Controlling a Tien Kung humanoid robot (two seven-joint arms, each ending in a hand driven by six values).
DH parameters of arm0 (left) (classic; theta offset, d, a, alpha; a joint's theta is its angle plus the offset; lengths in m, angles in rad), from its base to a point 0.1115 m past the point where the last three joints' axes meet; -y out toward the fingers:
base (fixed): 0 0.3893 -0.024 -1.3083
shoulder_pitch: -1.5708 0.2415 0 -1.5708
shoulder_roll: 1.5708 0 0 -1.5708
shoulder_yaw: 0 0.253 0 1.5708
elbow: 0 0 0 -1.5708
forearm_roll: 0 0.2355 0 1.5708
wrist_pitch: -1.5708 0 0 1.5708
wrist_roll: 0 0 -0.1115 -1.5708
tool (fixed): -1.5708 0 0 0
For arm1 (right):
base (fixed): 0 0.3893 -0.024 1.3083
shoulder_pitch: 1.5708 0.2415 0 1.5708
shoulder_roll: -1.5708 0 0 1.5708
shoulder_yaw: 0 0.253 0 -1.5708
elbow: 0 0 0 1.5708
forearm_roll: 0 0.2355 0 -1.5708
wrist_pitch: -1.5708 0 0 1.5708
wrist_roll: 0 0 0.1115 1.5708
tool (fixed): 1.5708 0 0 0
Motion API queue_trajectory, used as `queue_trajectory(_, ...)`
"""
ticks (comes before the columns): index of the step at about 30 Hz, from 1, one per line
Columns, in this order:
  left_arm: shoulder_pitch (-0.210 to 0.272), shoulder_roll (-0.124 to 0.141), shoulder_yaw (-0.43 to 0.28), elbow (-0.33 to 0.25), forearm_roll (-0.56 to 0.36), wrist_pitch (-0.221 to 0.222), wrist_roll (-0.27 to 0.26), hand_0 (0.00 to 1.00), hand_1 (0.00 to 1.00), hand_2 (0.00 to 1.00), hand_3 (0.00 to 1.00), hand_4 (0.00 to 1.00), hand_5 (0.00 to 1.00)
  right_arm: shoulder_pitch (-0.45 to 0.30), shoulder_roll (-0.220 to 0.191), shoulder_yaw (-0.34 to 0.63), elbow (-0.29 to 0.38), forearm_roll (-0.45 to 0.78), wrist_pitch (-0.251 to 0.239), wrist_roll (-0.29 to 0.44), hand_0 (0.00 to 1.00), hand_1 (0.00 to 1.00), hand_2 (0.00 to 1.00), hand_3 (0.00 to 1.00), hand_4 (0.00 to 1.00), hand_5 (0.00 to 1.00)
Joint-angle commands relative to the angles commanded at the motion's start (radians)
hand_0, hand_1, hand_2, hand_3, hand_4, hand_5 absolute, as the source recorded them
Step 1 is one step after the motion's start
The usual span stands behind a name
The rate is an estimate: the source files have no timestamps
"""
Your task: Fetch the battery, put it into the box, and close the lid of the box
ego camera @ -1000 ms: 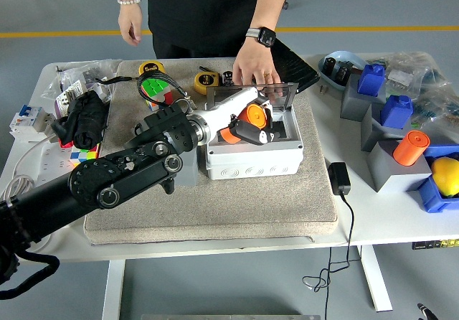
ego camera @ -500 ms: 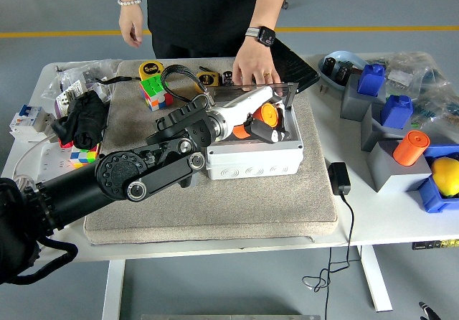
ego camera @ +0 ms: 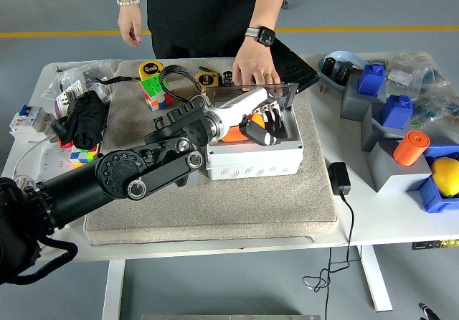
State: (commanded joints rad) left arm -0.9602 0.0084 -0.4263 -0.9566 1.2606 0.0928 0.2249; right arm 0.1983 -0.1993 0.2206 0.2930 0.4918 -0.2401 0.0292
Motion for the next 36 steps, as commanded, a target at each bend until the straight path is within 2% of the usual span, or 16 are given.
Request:
queue_trajectory(5,0.0,0.002,-0.009,-0.008,0.009,-0.006,-0.004,0.343,0.44,0.467,0.528,0.998,0.066,0.0,0.0,0.006,0.0,0.0,0.001,0.001,0.662,0.64,0.651,0.539,0.885,0.446)
queue_trajectory(6,0.001,0.003,-0.013,-0.011,0.009,-0.007,-0.004,0.35,0.475,0.486,0.537,0.998,0.088,-0.001,0.001,0.007,0.0,0.0,0.001,0.001,0.664,0.64,0.649,0.539,0.884,0.445)
queue_trajectory(11,0.009,0.008,-0.039,-0.046,0.009,-0.007,-0.01,0.35,0.475,0.486,0.537,0.998,0.088,-0.002,0.001,0.011,0.0,0.0,0.001,0.0,0.664,0.64,0.649,0.539,0.884,0.445)
queue_trajectory(12,0.012,0.01,-0.05,-0.061,0.007,-0.009,-0.011,0.362,0.502,0.516,0.538,0.998,0.102,-0.002,0.001,0.012,0.0,-0.001,0.001,0.0,0.663,0.64,0.65,0.538,0.883,0.445)
queue_trajectory(14,0.018,0.015,-0.065,-0.084,0.006,-0.01,-0.009,0.362,0.502,0.516,0.538,0.998,0.102,-0.002,0.002,0.013,0.0,-0.002,0.001,0.0,0.663,0.64,0.65,0.538,0.883,0.445)
queue_trajectory(17,0.036,0.032,-0.109,-0.149,0.006,-0.018,0.002,0.362,0.502,0.516,0.538,0.998,0.102,-0.002,0.002,0.013,0.0,-0.002,0.001,0.0,0.663,0.64,0.65,0.538,0.883,0.445)
queue_trajectory(18,0.042,0.038,-0.12,-0.166,0.004,-0.019,0.004,0.364,0.501,0.519,0.541,0.998,0.134,-0.001,0.002,0.013,0.0,-0.003,0.001,0.0,0.662,0.64,0.648,0.538,0.882,0.445)
queue_trajectory(22,0.087,0.079,-0.168,-0.235,0.013,-0.022,0.015,0.364,0.501,0.519,0.541,0.998,0.134,-0.002,0.003,0.02,0.0,-0.006,0.001,0.001,0.662,0.64,0.648,0.538,0.882,0.445)
queue_trajectory(24,0.114,0.105,-0.192,-0.263,0.016,-0.026,0.02,0.372,0.518,0.535,0.543,0.998,0.167,-0.003,0.003,0.024,0.0,-0.006,0.002,0.002,0.661,0.64,0.648,0.539,0.883,0.444)
queue_trajectory(29,0.19,0.176,-0.257,-0.334,-0.006,-0.024,0.014,0.372,0.518,0.535,0.543,0.998,0.167,-0.006,0.003,0.031,-0.001,-0.009,0.004,0.003,0.661,0.64,0.648,0.539,0.883,0.444)
queue_trajectory(30,0.206,0.19,-0.269,-0.347,-0.008,-0.023,0.011,0.389,0.546,0.581,0.549,0.923,0.13,-0.006,0.004,0.033,-0.001,-0.01,0.004,0.004,0.659,0.64,0.648,0.538,0.882,0.445)
queue_trajectory(35,0.275,0.255,-0.32,-0.405,-0.007,-0.019,0.007,0.389,0.546,0.581,0.549,0.923,0.13,-0.006,0.005,0.039,-0.001,-0.017,0.004,0.005,0.659,0.64,0.648,0.538,0.882,0.445)
queue_trajectory(36,0.287,0.266,-0.328,-0.414,-0.007,-0.02,0.009,0.393,0.555,0.584,0.556,0.912,0.102,-0.006,0.005,0.04,-0.001,-0.017,0.004,0.005,0.661,0.64,0.648,0.538,0.881,0.446)
